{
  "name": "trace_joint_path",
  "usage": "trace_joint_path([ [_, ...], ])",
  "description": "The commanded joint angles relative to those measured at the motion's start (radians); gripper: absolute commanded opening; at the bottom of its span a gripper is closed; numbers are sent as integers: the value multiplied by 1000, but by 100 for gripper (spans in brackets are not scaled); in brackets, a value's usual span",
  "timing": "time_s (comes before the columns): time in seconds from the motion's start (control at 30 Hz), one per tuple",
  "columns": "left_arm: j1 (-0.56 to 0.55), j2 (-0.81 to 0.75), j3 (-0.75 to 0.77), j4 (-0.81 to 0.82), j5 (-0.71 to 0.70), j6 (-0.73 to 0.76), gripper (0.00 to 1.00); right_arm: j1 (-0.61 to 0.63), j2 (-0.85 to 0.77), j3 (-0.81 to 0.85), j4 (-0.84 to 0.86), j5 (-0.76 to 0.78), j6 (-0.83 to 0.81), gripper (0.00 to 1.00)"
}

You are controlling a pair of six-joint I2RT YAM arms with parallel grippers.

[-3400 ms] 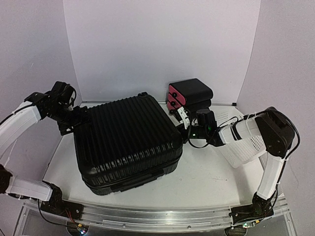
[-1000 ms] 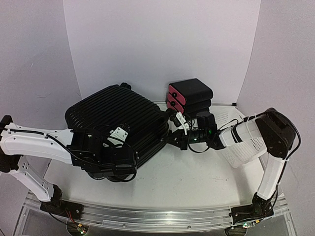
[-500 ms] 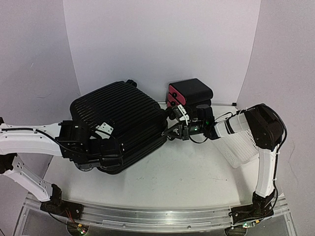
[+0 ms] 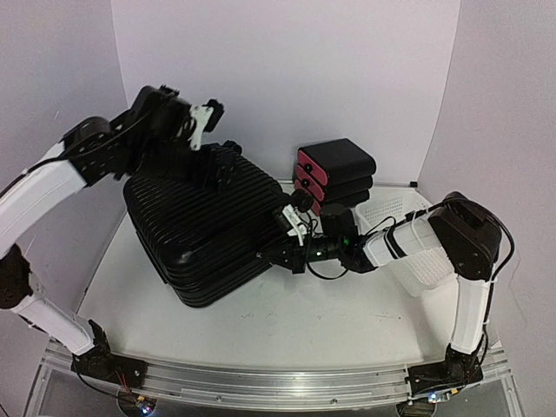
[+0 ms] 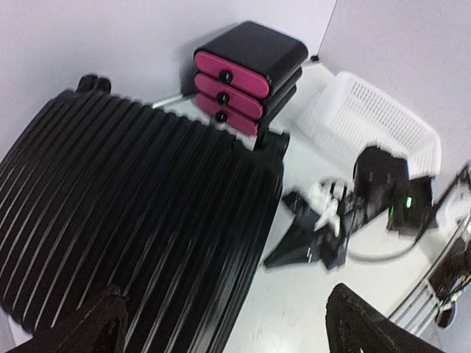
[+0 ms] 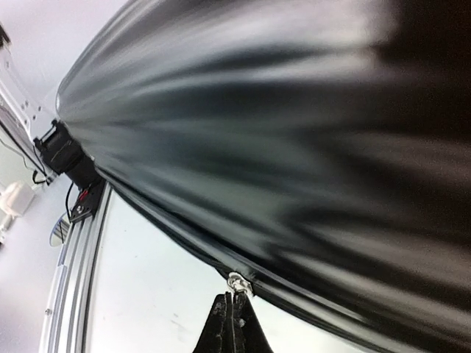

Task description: Open, take out, and arrange the luggage

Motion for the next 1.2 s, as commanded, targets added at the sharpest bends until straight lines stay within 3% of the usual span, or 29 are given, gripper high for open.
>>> trace_joint_path([
  [0.0,102,275,270,139,301,132,91,115,-50,3,54,135,-12,0],
  [0.17,132,576,640,97,357,224,90,144,-55,-10,68,195,7,0],
  [0.27,134,740,838,69,284,278,90,144,-66,-23,68,211,4,0],
  [0.43,136,908,973,69,231,392,84,144,-75,-37,68,215,17,0],
  [0.67,139,955,831,73,199,488,78,149,-86,-68,68,247,11,0],
  [0.93,151,835,603,74,170,488,71,143,-135,-132,80,383,-17,0],
  [1.17,167,739,454,74,153,438,68,28,-136,-150,138,316,75,0],
])
